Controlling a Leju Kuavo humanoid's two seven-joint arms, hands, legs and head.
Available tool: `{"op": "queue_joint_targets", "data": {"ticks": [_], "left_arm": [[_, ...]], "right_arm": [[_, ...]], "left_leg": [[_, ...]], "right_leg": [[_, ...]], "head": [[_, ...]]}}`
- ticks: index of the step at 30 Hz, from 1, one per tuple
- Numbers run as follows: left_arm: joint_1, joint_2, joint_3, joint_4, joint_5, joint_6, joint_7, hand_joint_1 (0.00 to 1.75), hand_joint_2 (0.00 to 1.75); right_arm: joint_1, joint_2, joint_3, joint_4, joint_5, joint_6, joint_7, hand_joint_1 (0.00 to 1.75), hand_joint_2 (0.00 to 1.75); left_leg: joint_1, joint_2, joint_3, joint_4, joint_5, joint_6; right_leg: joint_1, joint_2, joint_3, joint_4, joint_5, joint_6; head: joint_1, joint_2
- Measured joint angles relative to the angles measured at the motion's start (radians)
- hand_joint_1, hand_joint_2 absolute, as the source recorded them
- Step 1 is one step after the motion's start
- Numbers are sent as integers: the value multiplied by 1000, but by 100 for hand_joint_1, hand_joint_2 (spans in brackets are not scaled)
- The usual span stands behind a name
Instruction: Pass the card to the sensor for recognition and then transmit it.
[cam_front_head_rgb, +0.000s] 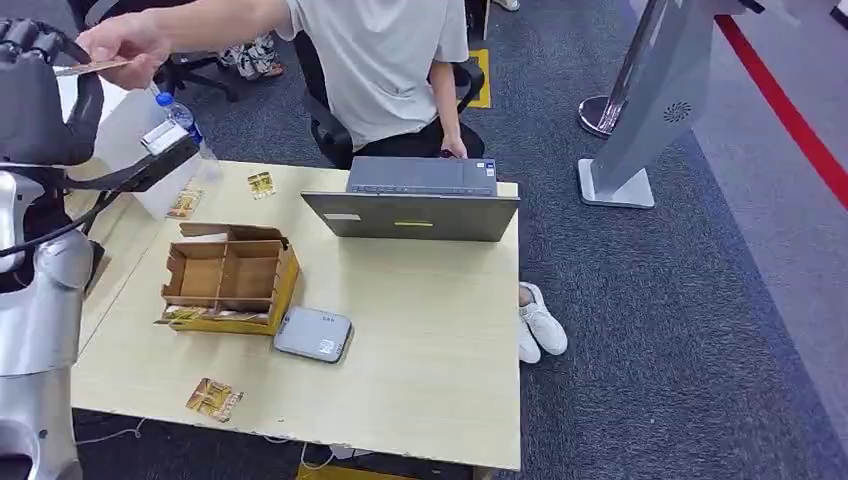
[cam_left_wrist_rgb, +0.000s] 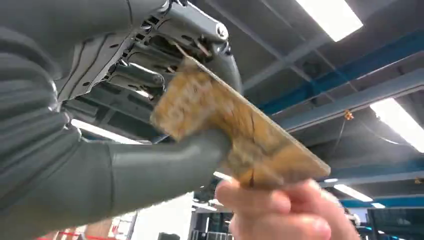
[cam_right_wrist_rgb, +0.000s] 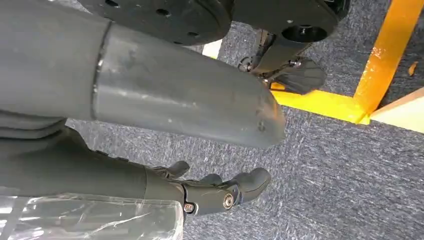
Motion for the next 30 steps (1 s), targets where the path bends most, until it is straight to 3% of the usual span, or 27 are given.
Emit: {"op": "queue_joint_targets", "data": {"ticks": [16,22,26,30], "left_arm": [[16,-13,-42,-60,39,-45,20,175,175],[174,5,-97,-180,35,-227,18,175,175],[278,46,-152,-197,45,-286,2,175,175],[343,76,-200,-193,52,-286,-4,175,175]], "right_arm": [[0,0,10,0,-3,0,1,0,0],[7,0,8,0,-35,-5,-11,0,0],[14,-2,5,0,-43,-4,-11,0,0],[15,-5,3,0,-44,-3,-9,0,0]], "left_leg": [[0,0,-1,0,0,0],[-1,1,-1,0,0,0],[-1,1,-2,0,0,0],[-1,1,-2,0,0,0]], "right_leg": [[0,0,0,0,0,0],[-1,0,-1,0,0,0],[-1,0,-2,0,0,0],[-1,0,-2,0,0,0]], "head": [[0,0],[0,0],[-1,0],[-1,0]]}}
